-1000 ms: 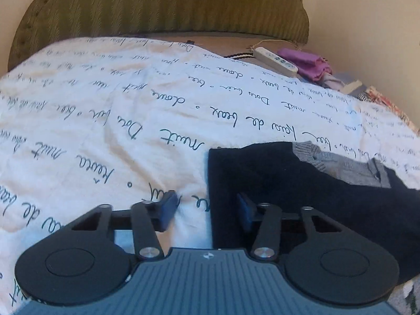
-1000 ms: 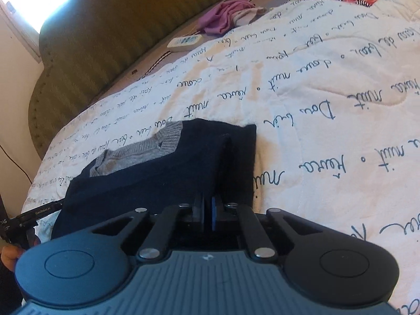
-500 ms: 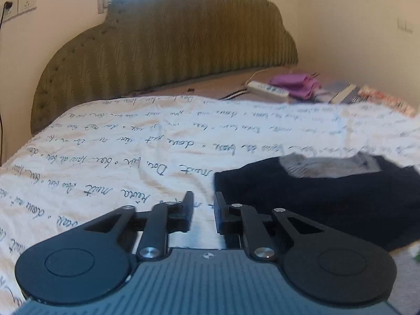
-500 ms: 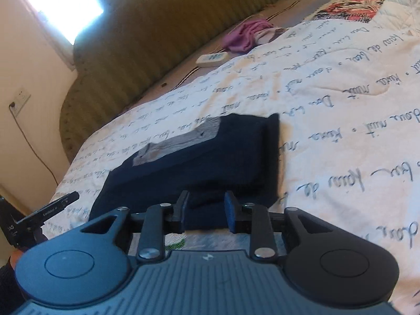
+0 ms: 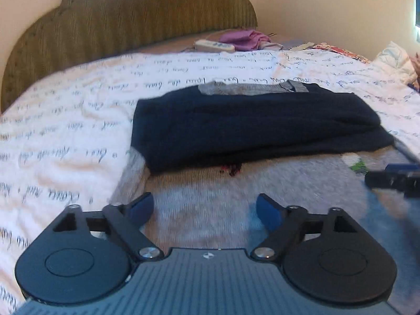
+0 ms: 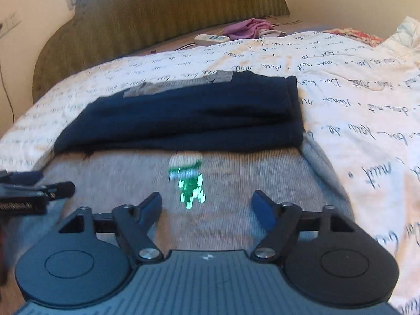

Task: Fold small clothes
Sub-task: 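Release the sleeves and move both tools to the grey hem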

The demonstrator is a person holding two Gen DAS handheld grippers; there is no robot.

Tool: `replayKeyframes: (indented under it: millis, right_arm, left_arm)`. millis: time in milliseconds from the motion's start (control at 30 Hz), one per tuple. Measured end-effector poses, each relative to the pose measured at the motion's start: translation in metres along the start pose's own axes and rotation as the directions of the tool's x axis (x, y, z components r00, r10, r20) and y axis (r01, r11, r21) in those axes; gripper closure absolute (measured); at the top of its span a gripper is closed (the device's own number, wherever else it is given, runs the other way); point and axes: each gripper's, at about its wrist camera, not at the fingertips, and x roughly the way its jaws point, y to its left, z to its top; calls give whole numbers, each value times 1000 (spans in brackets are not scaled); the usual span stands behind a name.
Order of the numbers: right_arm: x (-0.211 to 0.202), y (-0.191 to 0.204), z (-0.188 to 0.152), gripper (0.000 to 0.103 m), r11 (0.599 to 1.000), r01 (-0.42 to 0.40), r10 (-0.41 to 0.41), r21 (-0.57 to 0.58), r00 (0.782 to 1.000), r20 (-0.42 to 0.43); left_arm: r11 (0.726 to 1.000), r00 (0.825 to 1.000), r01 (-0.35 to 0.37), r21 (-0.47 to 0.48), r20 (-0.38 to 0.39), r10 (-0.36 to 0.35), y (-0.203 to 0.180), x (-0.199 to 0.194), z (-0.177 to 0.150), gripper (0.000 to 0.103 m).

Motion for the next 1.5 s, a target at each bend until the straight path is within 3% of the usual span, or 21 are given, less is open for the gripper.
replayKeyframes:
  millis: [167,400,633,1500]
  right_arm:
    - [-27,10,-33,22,998,32,-32,-47,999,10]
    - [-55,30,-69,12,982,107,-100,-154,994,51]
    - [-77,37,-88,12,982,135,-130,-134,991,42]
    - [-152,50,-169,9,985,152,-148,-83,988,55]
  left_arm:
    - [999,997,49,-9,-56,-49,-5,-36,-33,2]
    - [998,999,43,54,-26,-42,-21,-77,-85,0]
    - [999,999,21,32,-38,-20,-21,-90,-91,0]
    - [996,998,64,61,-32,-62,-21,-162,-157,0]
